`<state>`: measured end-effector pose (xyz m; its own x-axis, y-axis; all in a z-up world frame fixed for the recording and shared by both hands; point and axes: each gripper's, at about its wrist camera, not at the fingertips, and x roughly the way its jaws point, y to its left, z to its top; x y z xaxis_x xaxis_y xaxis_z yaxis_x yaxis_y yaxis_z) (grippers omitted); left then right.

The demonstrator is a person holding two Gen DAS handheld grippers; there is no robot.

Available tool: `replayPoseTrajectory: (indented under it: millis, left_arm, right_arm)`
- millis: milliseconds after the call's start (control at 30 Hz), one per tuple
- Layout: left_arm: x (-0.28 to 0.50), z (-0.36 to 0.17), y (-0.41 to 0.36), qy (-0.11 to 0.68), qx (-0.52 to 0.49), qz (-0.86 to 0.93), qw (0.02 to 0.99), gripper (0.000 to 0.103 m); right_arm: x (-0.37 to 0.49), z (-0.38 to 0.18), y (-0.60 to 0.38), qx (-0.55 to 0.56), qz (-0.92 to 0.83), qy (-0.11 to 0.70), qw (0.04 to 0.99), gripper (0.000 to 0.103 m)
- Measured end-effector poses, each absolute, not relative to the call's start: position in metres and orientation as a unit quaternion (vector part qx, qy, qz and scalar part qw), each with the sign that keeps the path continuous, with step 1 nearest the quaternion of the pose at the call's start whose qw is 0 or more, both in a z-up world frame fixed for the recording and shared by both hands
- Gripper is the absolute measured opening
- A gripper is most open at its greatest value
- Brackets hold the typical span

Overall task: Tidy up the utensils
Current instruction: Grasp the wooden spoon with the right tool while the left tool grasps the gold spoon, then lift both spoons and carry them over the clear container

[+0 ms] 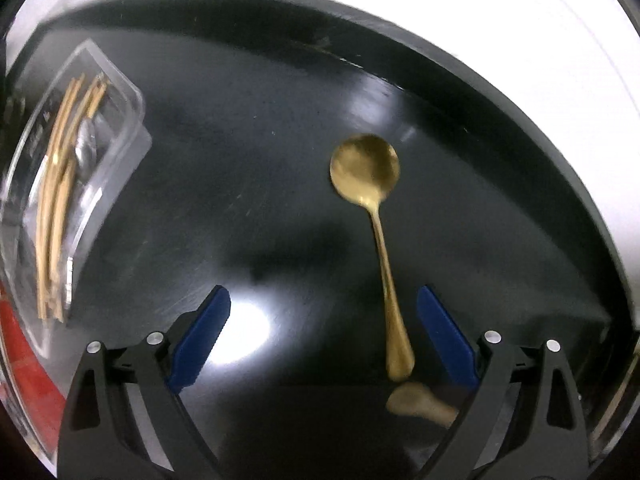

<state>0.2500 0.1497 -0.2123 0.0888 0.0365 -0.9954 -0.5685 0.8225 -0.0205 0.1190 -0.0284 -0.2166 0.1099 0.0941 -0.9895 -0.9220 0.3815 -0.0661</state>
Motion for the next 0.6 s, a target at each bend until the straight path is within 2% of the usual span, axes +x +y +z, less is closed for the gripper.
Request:
replayPoseTrajectory:
  millis: [133, 267, 333, 400, 467, 500, 533, 567, 600]
  left_arm:
    - [0.259, -0.231, 0.159, 0.658, -0.251, 0.23, 0.671, 0.082]
    - [0.27, -0.232, 0.162, 0.657, -0.232, 0.247, 0.673, 0.08]
    - [0.273, -0.23, 0.156, 0.654, -0.22, 0.246, 0.68, 0.074]
    - [0.277, -0.228, 0.15, 0.653, -0.212, 0.241, 0.686, 0.065]
    - [0.284, -0.225, 0.144, 0.651, -0.2, 0.232, 0.695, 0.05]
    - [0.286, -0.224, 0.14, 0.649, -0.193, 0.225, 0.7, 0.046]
    - [0.288, -0.223, 0.136, 0.647, -0.187, 0.219, 0.706, 0.033]
    - [0.289, -0.221, 0.134, 0.643, -0.19, 0.212, 0.711, 0.01]
    - [0.29, -0.221, 0.133, 0.642, -0.2, 0.197, 0.714, 0.003]
  right_arm:
    - [0.132, -0.217, -0.026, -0.38, 0.419, 0.542, 0.622, 0.071]
    - [0.137, -0.216, -0.02, -0.408, 0.435, 0.538, 0.596, 0.067]
    - [0.141, -0.214, -0.016, -0.418, 0.44, 0.537, 0.586, 0.06]
    - [0.14, -0.211, -0.015, -0.419, 0.446, 0.534, 0.583, 0.035]
    - [0.145, -0.211, -0.008, -0.422, 0.449, 0.538, 0.575, 0.02]
    - [0.145, -0.211, -0.007, -0.422, 0.451, 0.539, 0.572, 0.014]
    - [0.143, -0.211, -0.007, -0.421, 0.451, 0.537, 0.575, 0.014]
    - [0.142, -0.211, -0.005, -0.42, 0.449, 0.536, 0.579, 0.014]
    - [0.142, -0.211, -0.007, -0.411, 0.446, 0.536, 0.587, 0.014]
